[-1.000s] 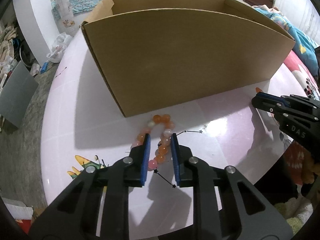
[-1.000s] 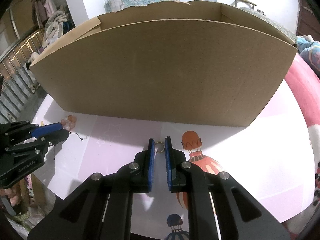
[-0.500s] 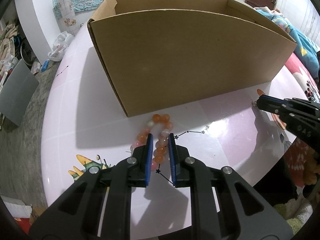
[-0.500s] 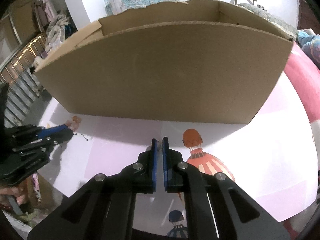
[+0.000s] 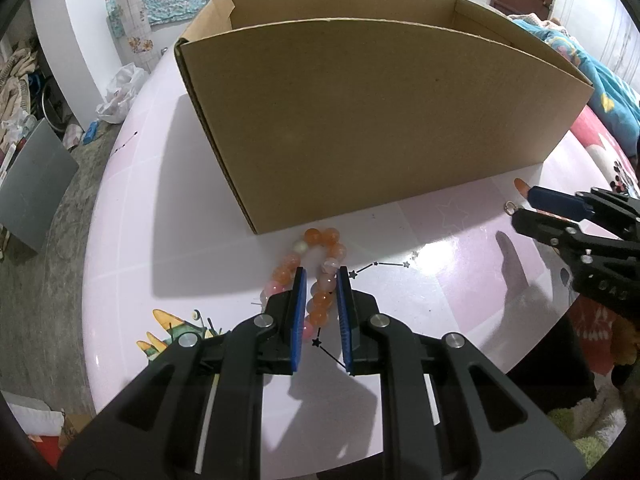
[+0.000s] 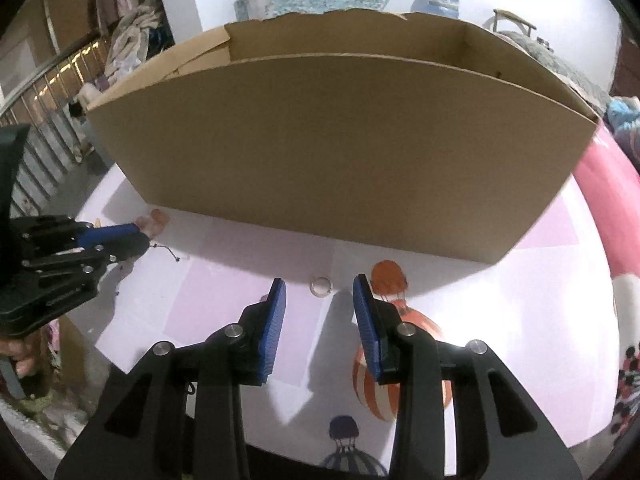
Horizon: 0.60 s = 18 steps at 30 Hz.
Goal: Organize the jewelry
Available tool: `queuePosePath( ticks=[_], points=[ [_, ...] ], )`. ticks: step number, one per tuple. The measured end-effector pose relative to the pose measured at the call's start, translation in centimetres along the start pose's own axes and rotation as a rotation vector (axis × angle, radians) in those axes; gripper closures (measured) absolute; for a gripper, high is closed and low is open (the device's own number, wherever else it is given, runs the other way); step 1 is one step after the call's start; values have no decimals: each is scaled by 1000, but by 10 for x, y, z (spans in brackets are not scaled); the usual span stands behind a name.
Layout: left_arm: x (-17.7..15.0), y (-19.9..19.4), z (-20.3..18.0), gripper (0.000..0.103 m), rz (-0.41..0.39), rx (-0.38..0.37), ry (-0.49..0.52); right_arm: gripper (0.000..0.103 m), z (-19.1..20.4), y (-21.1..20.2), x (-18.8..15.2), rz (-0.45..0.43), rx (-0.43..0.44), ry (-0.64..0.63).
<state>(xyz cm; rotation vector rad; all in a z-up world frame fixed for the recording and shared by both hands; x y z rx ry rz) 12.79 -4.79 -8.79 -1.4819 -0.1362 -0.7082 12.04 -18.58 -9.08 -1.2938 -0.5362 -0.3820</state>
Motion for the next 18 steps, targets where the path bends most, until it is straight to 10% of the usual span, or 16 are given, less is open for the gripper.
queuePosePath(
  ticks=[18],
  points=[
    [0, -1, 2, 89, -4, -7, -4, 91, 5, 9, 2, 2, -4, -20]
  ],
)
Point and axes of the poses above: each gripper's, at about its wrist camera, not at the fingertips, and y roughly the way its jaws point, z to its left, x to its top, the point moved 8 cm from there along y, roughly the way its jaws point, and after that the axes turned 9 degrees about x, right-handed, at the moved point
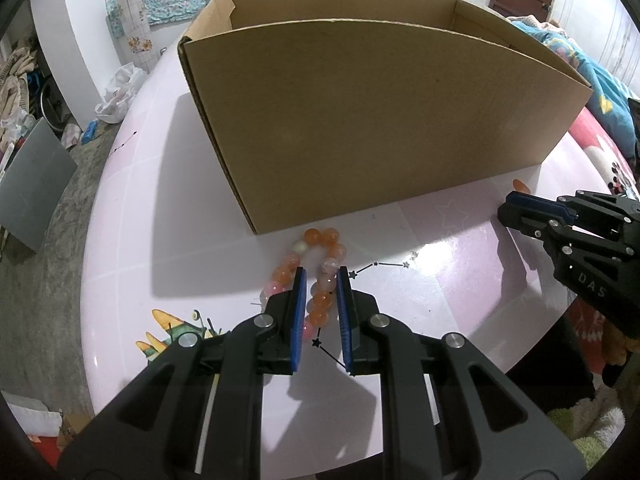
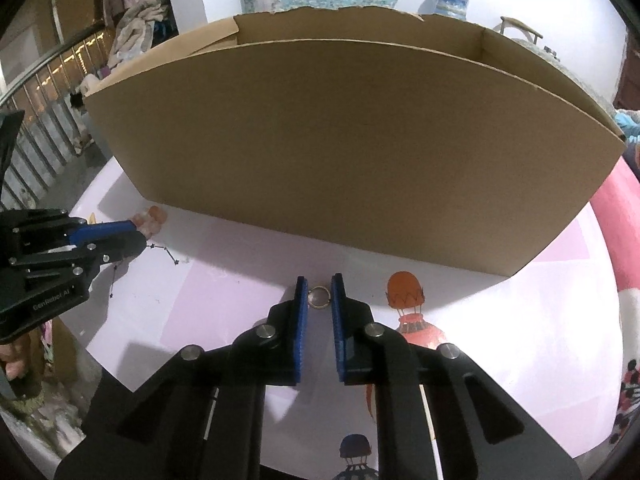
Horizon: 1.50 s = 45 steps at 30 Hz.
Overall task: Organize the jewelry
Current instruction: 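Carry the bead bracelet and gold ring toward the box with both tools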
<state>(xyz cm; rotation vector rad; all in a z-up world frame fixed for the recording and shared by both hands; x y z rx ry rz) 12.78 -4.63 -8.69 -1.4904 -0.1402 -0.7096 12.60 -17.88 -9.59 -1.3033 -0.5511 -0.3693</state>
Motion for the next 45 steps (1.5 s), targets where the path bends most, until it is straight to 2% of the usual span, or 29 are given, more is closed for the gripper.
queuePosePath(
  ticks=[13, 15, 22, 35, 45],
  points=[
    [-1, 0, 2, 89, -10, -9, -5, 92, 0, -4, 1, -8, 4, 15],
    [-1, 0, 3, 94, -14, -7, -2, 92, -1, -6, 2, -15, 6, 20],
    [1, -5, 5, 94, -40, -10, -1, 92, 1, -16, 8, -49, 8, 20],
    [12, -44, 11, 94, -141, -2, -24, 92, 5, -57, 23, -148, 17, 14],
    [14, -96, 38, 94, -230, -90, -120, 92, 14, -100, 41, -245, 60, 4]
  ],
)
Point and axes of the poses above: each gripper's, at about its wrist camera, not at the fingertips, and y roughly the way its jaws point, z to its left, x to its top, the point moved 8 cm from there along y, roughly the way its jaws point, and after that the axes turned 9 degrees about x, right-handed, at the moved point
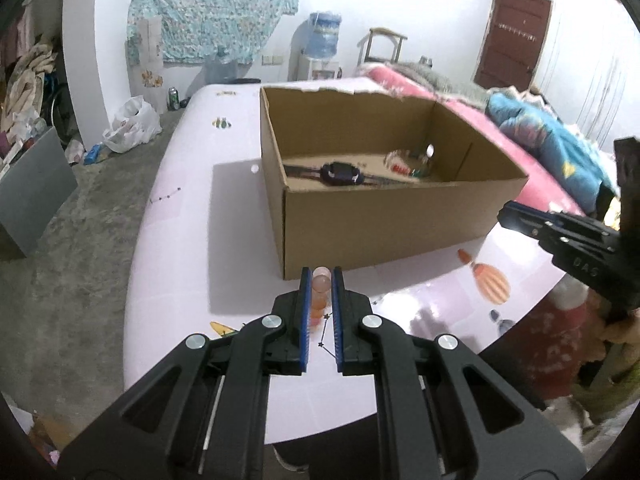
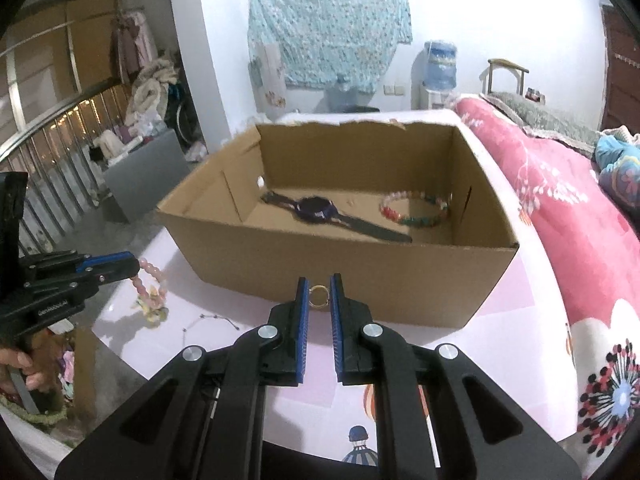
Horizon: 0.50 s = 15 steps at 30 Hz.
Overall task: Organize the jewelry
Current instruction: 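Carry the bead bracelet and gold ring toward the box with both tools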
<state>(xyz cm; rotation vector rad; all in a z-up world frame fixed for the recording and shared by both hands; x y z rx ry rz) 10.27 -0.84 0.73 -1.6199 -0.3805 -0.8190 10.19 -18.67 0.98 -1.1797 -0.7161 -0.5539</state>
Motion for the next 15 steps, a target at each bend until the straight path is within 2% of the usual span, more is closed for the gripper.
queuePosePath(
  ticks=[5, 6, 8, 15],
  points=[
    [14, -25, 5, 94, -40, -51, -31, 92, 7, -18, 17, -46, 47, -5],
    [18, -32, 5, 94, -54, -59, -34, 98, 8, -20, 20, -52, 57, -6],
    [27, -42, 2, 94, -78, -76, -32, 98, 11, -28, 33, -71, 79, -15],
    [82, -65, -14, 94, -185, -146, -7, 98, 8, -41, 77, -124, 112, -67]
  ],
)
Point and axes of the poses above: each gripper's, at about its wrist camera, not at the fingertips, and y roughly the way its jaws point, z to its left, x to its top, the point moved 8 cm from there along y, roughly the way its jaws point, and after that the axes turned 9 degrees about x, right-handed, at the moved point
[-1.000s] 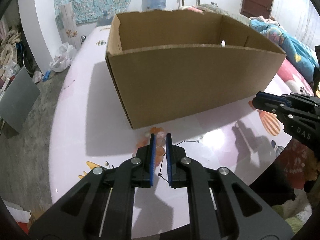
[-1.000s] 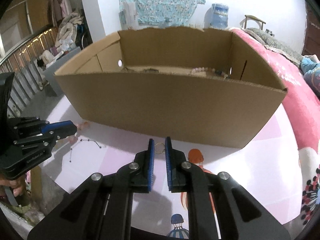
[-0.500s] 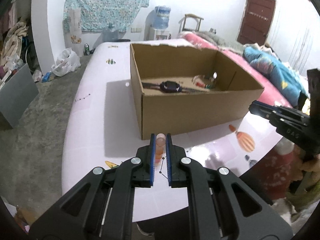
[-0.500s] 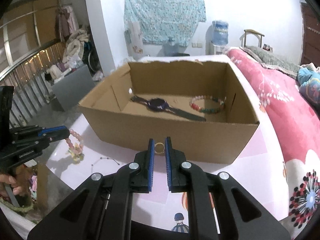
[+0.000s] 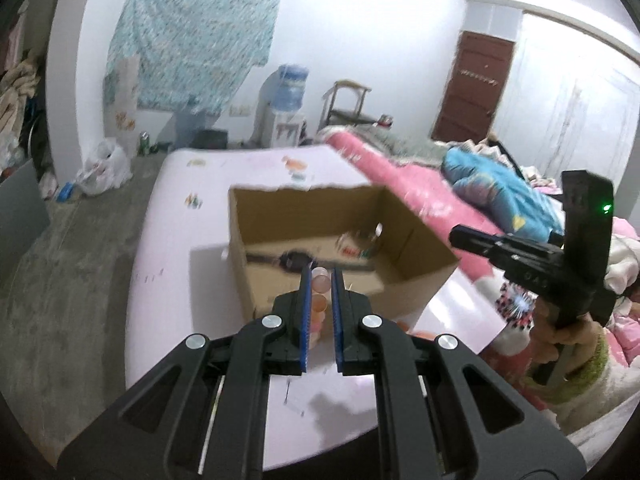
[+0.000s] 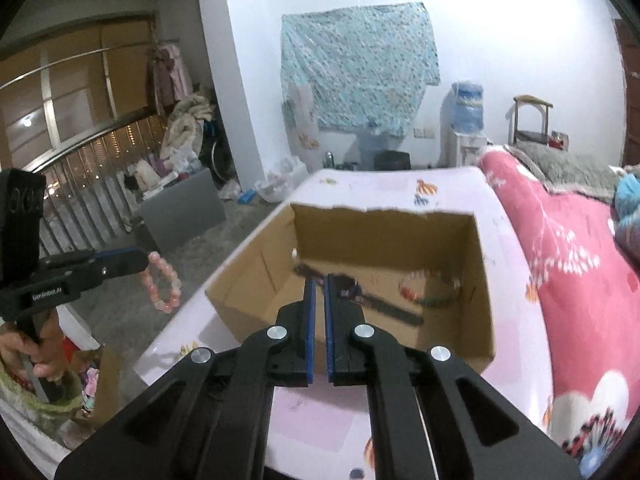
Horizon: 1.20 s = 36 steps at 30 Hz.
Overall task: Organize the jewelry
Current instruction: 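Carry the bead bracelet and gold ring toward the box with both tools, then lower the bead bracelet and gold ring into the box with both tools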
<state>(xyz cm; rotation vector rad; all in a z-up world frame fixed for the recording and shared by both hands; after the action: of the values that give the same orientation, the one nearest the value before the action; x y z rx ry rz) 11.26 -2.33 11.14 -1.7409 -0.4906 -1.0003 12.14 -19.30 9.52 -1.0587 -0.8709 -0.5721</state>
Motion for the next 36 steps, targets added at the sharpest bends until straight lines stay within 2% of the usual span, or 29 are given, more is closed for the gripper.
queuePosePath(
  ticks=[4, 7, 9, 11, 15, 18, 20, 25, 32, 36],
  points=[
    [21, 4, -10, 94, -39, -1, 28, 98, -6, -8, 16, -25, -2, -4],
    [18, 11, -9, 94, -24, 2, 19, 96, -10, -10, 2, -4, 49, 35],
    [10, 16, -9, 94, 2, -3, 5, 78, -14, -3, -20, 40, 75, 68],
    [-4, 22, -8, 94, 36, -14, -12, 72, -14, 8, -44, 93, 99, 93],
    [-35, 37, -8, 94, 108, -18, -31, 72, -9, 46, -105, 250, 111, 80],
    [-64, 56, -10, 94, 176, 10, -14, 72, -4, 77, -141, 348, 111, 58],
    [-81, 67, -11, 94, 213, 25, -1, 72, -2, 91, -153, 380, 102, 32],
    [-107, 86, -11, 94, 276, 42, 13, 79, 4, 107, -164, 413, 99, -5],
    [-118, 102, -15, 94, 305, 49, 45, 90, 14, 114, -163, 430, 94, -75],
    [-119, 107, -12, 94, 315, 53, 42, 90, 13, 116, -162, 432, 99, -91]
  ],
)
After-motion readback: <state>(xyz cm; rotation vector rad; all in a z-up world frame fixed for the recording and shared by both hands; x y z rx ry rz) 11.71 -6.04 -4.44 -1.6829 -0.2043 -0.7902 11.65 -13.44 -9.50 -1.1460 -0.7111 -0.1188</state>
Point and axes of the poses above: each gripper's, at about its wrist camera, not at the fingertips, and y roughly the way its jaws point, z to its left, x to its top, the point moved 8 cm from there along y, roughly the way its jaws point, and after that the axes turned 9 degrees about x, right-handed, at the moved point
